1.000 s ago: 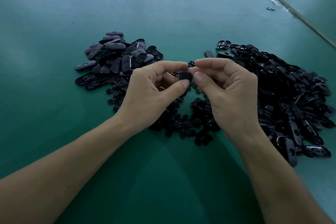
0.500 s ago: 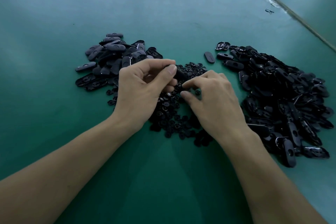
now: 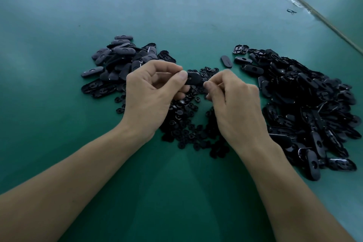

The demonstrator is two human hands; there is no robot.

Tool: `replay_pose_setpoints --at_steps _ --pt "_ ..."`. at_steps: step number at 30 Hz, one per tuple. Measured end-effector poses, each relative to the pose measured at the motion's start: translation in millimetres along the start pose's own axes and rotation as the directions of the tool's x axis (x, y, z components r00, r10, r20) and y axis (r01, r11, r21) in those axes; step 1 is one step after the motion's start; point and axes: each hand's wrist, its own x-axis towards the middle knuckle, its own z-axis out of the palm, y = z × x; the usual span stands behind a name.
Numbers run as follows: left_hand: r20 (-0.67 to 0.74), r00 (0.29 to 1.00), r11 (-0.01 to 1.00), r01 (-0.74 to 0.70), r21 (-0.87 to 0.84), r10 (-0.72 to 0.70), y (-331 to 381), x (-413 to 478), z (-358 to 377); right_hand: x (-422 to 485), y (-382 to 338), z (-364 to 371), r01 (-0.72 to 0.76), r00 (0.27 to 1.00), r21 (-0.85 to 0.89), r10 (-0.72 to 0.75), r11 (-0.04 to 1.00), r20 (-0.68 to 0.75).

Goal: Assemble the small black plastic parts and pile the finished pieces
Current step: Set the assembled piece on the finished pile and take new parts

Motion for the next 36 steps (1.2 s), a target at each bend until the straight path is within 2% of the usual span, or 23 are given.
replay_pose_setpoints --at_steps 7,12,18,23,36 --pt "0.005 0.999 0.999 0.036 -0.005 -0.036 0.4 0.7 0.5 -3.7 0.8 -6.7 0.060 0.988 0.225 -0.026 0.973 -0.150" --pt "0.019 0.999 0.999 0.042 0.020 -0.042 0.0 0.5 1.0 -2.5 2.1 -7.1 0.024 0.994 0.382 0.018 0.924 -0.107" --pt "0.061 0.998 0.998 0.022 0.060 -0.026 0.0 -0.4 -0.7 -2.3 2.2 -8.6 0.019 0.993 0.456 0.035 0.890 -0.109" --pt "0.093 0.996 0.996 0.005 0.090 -0.013 -0.2 -2.0 -0.7 -2.1 0.7 -10.8 -0.061 0.993 0.602 0.111 0.796 -0.047" --pt "0.113 0.994 0.998 0.001 0.070 -0.009 2.8 -2.7 -0.6 -3.1 -0.5 -14.9 -0.182 0.980 0.730 0.184 0.659 0.079"
